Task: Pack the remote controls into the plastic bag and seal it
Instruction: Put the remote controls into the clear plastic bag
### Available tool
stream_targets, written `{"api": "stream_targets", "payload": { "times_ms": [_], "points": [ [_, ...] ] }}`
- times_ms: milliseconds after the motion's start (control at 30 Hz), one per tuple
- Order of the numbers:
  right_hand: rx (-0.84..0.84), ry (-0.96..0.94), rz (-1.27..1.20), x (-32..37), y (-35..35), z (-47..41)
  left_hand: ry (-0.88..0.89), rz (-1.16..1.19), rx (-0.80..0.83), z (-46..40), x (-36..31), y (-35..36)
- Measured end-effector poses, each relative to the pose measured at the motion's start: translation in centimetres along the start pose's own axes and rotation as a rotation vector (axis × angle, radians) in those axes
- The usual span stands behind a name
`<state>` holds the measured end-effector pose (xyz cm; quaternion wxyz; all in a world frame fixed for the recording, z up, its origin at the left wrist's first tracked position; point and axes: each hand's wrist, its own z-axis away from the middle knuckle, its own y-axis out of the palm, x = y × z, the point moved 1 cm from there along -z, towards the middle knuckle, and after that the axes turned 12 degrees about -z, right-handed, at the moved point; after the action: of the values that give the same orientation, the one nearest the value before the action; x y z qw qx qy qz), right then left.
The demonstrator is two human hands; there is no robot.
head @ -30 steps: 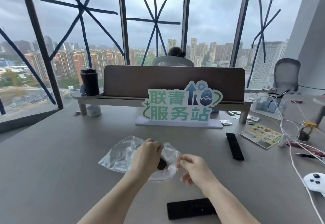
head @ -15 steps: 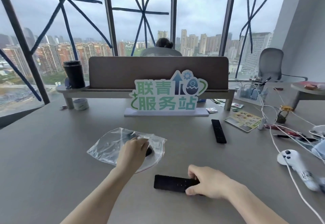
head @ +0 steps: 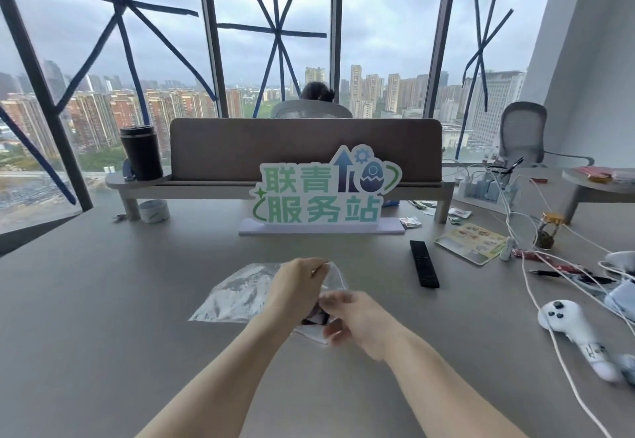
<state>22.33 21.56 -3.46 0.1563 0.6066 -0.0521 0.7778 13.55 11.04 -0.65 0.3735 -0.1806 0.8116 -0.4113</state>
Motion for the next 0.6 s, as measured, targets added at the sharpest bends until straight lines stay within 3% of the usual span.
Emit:
{"api": "stream_targets", "payload": {
  "times_ms": [100, 200, 367, 600],
  "points": [
    [-0.154, -0.058, -0.012, -0.5, -0.9, -0.2, -0.025, 0.014, -0.020, 0.1, 1.3, 0.0],
    [-0.433, -0.097, 0.108, -0.9, -5.5, -0.3, -0.061, 0.017, 0.002, 0.3, 2.4, 0.6],
    [-0.839, -0.052, 0.514, -1.0, -13.3, -3.4, -0.054, -0.033, 0.013, 0.2, 2.8, 1.8],
    [-0.946, 0.139, 0.662, -0.2, -16.8, -8.5, -0.079, -0.004, 0.143, 1.2, 4.6, 2.2]
  ]
}}
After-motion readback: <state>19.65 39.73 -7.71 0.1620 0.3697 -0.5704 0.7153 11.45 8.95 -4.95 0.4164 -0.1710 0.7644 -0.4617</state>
